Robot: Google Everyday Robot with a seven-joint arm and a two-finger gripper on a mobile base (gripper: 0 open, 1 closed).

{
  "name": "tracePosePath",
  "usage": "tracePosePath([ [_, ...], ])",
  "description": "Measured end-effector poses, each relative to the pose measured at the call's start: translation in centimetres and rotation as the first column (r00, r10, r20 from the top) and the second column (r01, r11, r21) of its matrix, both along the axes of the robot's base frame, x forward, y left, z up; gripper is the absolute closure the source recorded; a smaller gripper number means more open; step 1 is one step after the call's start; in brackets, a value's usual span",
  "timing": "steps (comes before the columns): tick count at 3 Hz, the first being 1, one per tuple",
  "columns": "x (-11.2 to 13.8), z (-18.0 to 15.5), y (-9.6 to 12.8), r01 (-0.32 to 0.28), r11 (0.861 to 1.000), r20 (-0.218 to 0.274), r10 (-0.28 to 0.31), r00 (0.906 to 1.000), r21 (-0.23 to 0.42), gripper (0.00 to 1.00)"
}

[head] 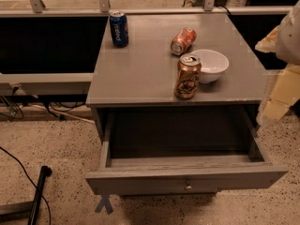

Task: Close top drawer

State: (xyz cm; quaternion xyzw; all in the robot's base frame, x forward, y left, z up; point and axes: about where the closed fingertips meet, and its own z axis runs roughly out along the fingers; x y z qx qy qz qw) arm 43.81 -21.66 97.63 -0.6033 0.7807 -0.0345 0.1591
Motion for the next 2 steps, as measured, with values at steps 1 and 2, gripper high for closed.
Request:
tracePosePath([
  [1,0.0,0.0,0.0,0.0,1.0,0.0,0.0,1.0,0.0,0.0],
  [2,0.16,-0.99,-0.56,0.012,1.0,-0.031,-0.011,0.9995,0.02,0.0],
])
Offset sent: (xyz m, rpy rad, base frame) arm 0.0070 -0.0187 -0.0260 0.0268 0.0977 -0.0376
